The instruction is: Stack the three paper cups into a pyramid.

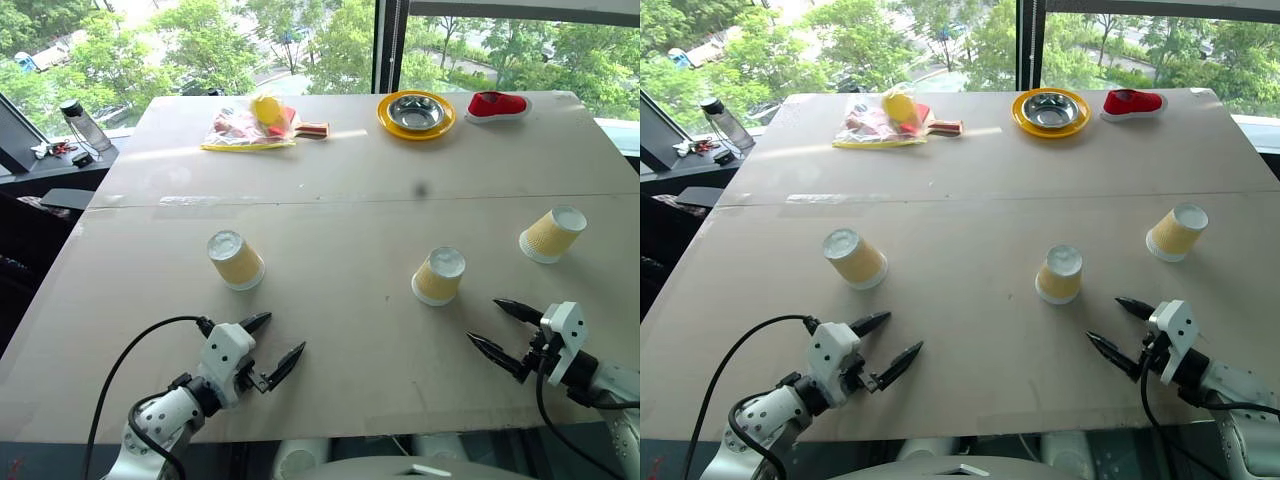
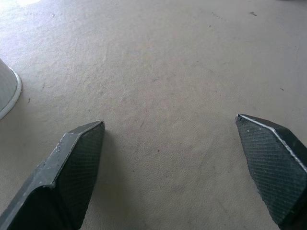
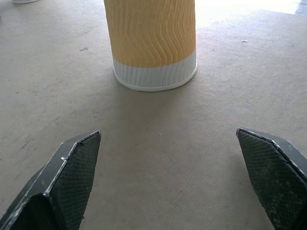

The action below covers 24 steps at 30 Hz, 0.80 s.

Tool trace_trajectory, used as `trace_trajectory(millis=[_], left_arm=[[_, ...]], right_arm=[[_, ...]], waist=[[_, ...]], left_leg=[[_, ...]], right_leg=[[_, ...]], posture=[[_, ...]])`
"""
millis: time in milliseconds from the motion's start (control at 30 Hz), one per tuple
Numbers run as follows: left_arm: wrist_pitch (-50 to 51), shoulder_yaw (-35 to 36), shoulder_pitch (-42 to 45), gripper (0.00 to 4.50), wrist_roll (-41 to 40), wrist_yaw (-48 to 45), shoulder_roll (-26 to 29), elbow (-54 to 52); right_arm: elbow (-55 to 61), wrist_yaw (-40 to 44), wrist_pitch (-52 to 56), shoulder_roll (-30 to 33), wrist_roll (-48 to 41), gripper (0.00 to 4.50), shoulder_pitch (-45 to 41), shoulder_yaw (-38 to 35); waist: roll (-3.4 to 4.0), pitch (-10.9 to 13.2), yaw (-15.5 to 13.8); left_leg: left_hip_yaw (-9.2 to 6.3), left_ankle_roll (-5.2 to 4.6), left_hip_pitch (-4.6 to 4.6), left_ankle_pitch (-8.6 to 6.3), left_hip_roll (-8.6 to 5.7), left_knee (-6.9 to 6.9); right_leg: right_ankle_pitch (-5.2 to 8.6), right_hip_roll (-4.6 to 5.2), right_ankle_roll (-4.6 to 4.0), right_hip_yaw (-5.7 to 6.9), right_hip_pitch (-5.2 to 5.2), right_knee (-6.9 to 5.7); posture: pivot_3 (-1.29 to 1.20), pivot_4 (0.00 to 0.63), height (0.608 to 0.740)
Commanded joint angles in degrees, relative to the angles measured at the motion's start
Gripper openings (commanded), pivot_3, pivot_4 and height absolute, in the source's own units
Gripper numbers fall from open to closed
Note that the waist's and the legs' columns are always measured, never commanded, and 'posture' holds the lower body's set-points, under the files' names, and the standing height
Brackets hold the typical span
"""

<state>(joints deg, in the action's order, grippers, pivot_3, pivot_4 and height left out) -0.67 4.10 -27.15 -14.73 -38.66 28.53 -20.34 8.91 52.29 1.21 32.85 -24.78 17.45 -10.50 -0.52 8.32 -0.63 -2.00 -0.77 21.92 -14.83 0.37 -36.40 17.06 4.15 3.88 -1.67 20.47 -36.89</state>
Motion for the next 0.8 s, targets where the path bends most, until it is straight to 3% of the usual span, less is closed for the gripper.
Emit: trace_trajectory(millis=[33,367,800], left_arm=[[-0.7,0.5,-1.6,4.47,-0.4,-0.7,0.0,0.7],[-1.6,0.8,-2.8,4.47,-1.9,-1.5,0.1,0.0],[2.3,-0.2,1.8,4.47,-1.2,-2.2,2.5,-2.7]], right_arm=[[-0.5,2.0,-1.6,0.9,-1.6,4.50,-0.8,-2.4],[-2.3,3.5,-2.7,0.7,-1.3,4.50,-2.2,-2.3],[0.1,3.0,-3.3,0.0,-1.2,4.50,-3.4,-1.5]], waist=[[0.00,0.0,0.0],[0.04,0.0,0.0],[0.04,0.0,0.0]], left_leg=[[0.00,0.00,0.00,0.00,0.00,0.00],[0.00,0.00,0.01,0.00,0.00,0.00],[0.00,0.00,-0.01,0.00,-0.01,-0.02]], right_leg=[[0.00,0.00,0.00,0.00,0.00,0.00],[-0.02,-0.03,0.03,0.01,0.00,0.00],[-0.03,-0.07,0.04,0.04,-0.01,-0.04]], posture=[[0.00,0.150,0.740],[0.00,0.150,0.740],[0.00,0.150,0.740]])
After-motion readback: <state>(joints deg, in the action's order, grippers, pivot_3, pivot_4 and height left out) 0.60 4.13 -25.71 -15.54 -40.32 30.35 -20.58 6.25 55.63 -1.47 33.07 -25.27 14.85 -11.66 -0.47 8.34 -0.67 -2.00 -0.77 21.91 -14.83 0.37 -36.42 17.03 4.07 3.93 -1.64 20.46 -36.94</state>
